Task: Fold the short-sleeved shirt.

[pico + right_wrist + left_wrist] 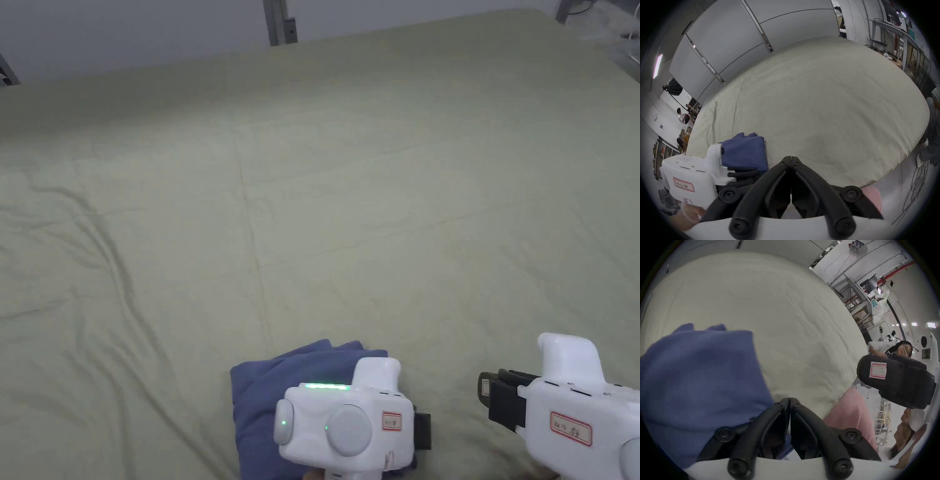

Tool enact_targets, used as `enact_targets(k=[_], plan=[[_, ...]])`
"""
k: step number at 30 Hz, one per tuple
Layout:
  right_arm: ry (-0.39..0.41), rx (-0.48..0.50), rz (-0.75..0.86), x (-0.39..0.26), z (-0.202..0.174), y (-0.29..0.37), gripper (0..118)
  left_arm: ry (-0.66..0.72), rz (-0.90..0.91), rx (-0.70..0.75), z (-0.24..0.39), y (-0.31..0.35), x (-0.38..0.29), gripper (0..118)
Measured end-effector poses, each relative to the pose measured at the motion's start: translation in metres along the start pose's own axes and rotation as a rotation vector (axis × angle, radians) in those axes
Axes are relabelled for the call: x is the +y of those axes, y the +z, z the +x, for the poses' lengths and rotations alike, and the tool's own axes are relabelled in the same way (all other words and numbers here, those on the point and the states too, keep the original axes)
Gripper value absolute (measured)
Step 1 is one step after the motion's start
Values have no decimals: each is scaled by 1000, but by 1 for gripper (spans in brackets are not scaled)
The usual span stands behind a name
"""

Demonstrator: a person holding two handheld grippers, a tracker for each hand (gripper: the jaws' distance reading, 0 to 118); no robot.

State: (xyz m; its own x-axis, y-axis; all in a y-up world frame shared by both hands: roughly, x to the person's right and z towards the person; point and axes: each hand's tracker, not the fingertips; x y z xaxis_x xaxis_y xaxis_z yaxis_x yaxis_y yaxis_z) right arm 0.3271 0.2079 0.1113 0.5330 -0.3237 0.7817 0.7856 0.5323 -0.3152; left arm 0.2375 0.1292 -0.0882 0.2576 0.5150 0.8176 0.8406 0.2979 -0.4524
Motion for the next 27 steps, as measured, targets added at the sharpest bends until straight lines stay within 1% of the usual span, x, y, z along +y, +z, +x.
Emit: enact_targets(k=[3, 6, 8, 11, 13, 15, 18, 19, 20, 21, 22, 23, 24, 25, 27], plan=[[9, -8, 2, 1, -3, 5, 0, -39, -3, 16, 7, 4, -1, 5], [34, -3, 12, 4, -10, 11, 0, 15, 51, -42, -4, 33, -1, 5], [45, 9, 18, 6, -16, 13, 0, 44, 108, -51, -18, 59, -4, 5], [77, 51, 26, 10, -34, 12, 0, 81, 201, -25, -39, 111, -14, 5], [115, 92, 20, 11, -52, 8, 0, 140, 245, -14, -62, 143, -24, 5], [171, 132, 8, 11, -74, 2, 0, 189, 284, -8, -85, 170, -36, 5], [253, 191, -31, 6, -107, -19, 0, 236, 310, 79, -116, 194, -57, 6], [263, 222, -51, 3, -116, -30, 0, 268, 308, 102, -129, 199, -64, 12], [267, 241, -89, -1, -123, -45, 0, 288, 297, 115, -138, 202, -69, 28], [280, 241, -127, -5, -128, -60, 0, 302, 292, 123, -143, 203, -74, 42], [286, 220, -164, -10, -133, -76, 0, 313, 295, 102, -148, 203, -78, 54], [290, 190, -206, -15, -135, -92, 0, 324, 293, 99, -150, 203, -83, 61], [314, 173, -235, -23, -134, -108, 0, 345, 291, 95, -151, 202, -86, 61], [317, 122, -268, -29, -133, -120, 0, 365, 294, 86, -154, 200, -89, 62], [283, 169, -214, -31, -128, -119, 0, 397, 284, 53, -159, 194, -91, 71]])
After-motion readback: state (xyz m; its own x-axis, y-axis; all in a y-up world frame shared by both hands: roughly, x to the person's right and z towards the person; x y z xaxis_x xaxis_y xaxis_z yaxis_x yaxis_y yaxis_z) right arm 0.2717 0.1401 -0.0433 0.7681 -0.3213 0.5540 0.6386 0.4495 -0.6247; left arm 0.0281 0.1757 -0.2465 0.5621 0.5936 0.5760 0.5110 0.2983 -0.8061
